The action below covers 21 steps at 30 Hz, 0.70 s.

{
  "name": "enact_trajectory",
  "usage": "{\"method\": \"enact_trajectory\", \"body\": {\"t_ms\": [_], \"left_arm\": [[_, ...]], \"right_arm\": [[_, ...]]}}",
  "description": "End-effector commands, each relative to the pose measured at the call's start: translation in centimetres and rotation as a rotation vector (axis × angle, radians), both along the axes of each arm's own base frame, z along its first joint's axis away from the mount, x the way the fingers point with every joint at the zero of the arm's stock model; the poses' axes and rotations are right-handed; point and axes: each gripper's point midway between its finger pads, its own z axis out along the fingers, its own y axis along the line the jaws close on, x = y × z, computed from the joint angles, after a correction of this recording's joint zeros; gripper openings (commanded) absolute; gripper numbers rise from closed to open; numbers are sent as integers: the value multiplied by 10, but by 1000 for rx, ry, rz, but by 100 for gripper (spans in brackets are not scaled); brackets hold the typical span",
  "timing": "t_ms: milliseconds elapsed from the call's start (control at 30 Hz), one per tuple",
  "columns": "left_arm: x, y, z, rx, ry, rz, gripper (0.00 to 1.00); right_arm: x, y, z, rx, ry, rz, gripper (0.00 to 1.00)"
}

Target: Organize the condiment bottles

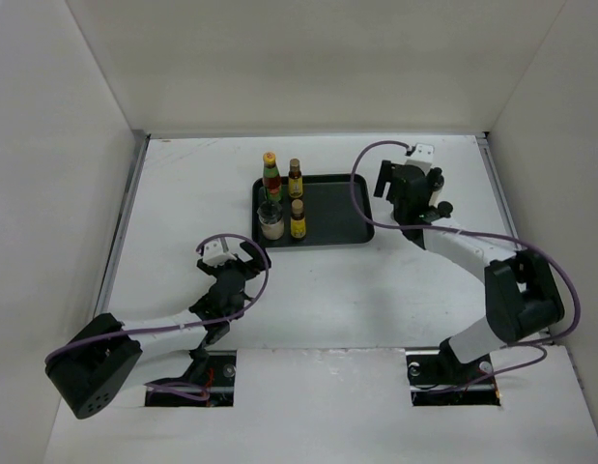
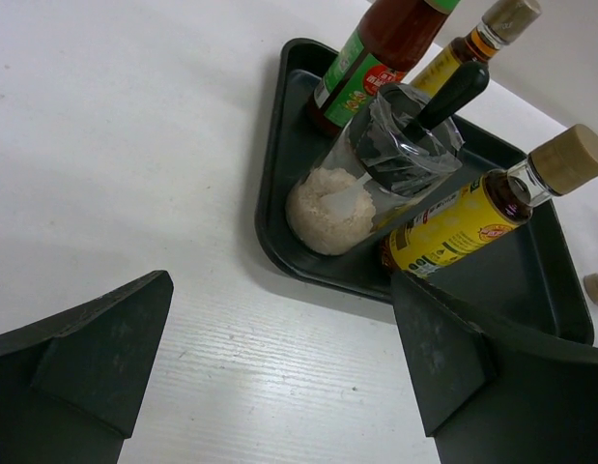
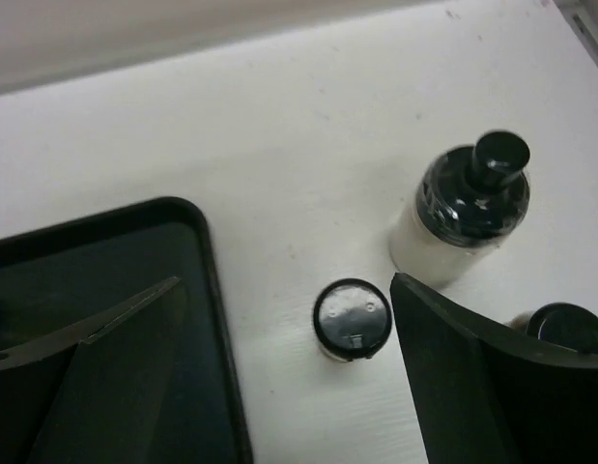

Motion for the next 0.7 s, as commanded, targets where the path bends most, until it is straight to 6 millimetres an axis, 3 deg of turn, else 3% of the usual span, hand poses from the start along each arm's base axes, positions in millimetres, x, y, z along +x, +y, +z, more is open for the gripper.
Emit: {"method": "enact_trajectory", "body": {"t_ms": [0,167,300,400,500,667], "left_arm": [[8,-10,24,-72,-60,-6,100],[9,-9,24,-72,-61,-2,100],[9,-12,25,-73,-60,-14,100],[9,-10,21,-62,-50,-2,100],[9,-12,23,-67,-53,-12,100],[10,-12,18,-56,-42,-11,100]], "right_arm": [[5,-3,-26,8,64,-7,92],[17,-24,-41,28,97,-65,83],[23,-29,-54,35,128,-82,72],[27,-30,-60,36,139,-83,52],[29,-25,-40,46,71,-73,38],[32,22,18,54,-83,40,36]]}}
